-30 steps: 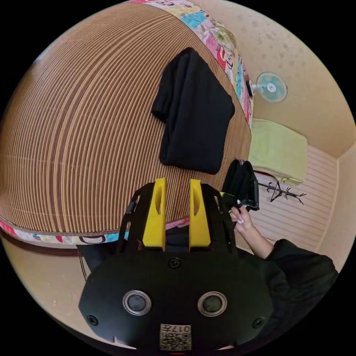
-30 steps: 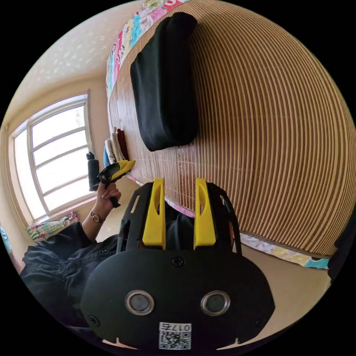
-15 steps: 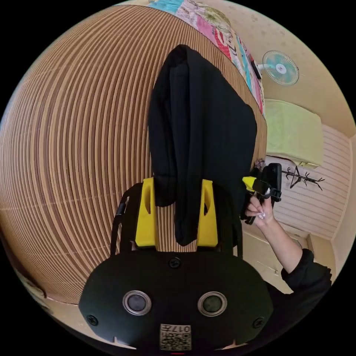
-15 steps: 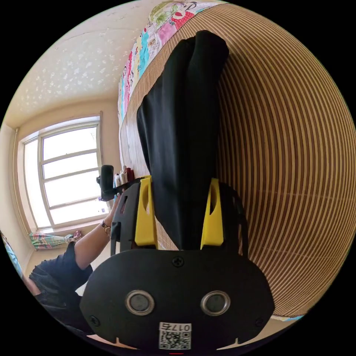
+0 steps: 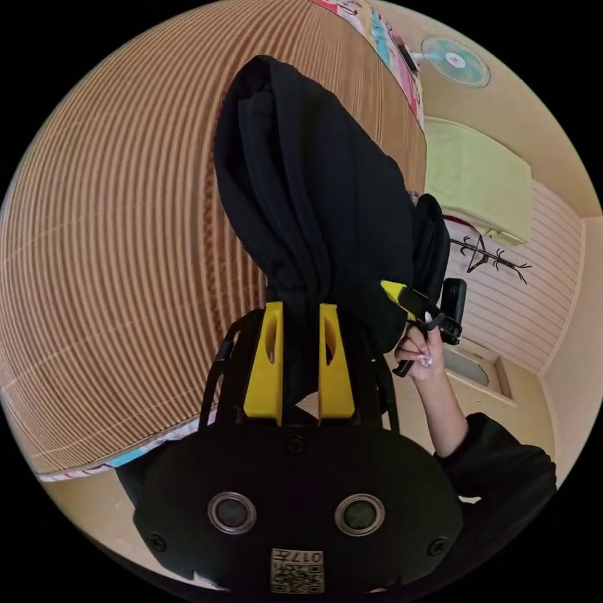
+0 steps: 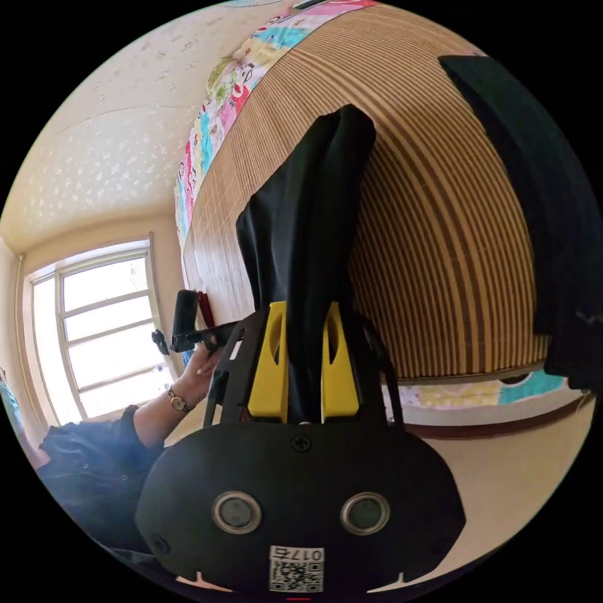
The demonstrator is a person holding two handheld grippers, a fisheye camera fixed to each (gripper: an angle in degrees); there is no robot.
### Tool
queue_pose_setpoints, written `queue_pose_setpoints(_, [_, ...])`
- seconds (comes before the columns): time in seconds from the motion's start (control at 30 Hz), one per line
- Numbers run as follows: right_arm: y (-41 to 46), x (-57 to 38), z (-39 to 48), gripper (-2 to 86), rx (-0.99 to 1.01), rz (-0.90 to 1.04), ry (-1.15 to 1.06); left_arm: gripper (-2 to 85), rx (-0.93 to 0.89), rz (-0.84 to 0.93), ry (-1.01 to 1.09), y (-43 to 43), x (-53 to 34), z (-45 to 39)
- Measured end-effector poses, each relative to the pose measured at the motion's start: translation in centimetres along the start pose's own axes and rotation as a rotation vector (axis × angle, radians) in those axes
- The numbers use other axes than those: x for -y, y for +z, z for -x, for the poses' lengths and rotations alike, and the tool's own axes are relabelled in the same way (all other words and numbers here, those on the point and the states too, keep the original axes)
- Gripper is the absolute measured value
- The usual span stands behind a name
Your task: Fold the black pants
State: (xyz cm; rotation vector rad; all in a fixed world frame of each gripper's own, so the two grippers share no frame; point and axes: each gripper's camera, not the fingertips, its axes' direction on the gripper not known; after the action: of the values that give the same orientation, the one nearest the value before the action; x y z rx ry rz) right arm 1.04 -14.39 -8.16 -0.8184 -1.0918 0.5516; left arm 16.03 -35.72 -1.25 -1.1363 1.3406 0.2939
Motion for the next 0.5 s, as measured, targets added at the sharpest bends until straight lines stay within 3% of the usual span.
queue_pose_setpoints(0.17, [-12.3, 1.3, -4.6, 8.6, -0.206, -0.319, 0.290, 8.9, -0.048, 0.113, 0.084, 5.0, 5.2, -8.0])
queue_pose_setpoints(0.3, [-15.6, -1.7, -4.0, 6.6, -0.180, -0.515, 0.278, 8.5, -0.066, 0.226, 0.079, 4.9, 2.6, -7.6])
queue_pose_setpoints(0.4, [-11.6, -4.3, -3.5, 3.3, -0.198, -0.486, 0.235, 4.4, 0.087, 0.171, 0.101, 0.3, -3.7, -3.3])
queue_pose_setpoints(0.5, [-2.7, -6.1, -3.8, 1.4, -0.194, -0.280, 0.227, 2.7, 0.249, 0.141, 0.009, -6.7, -11.2, 4.7])
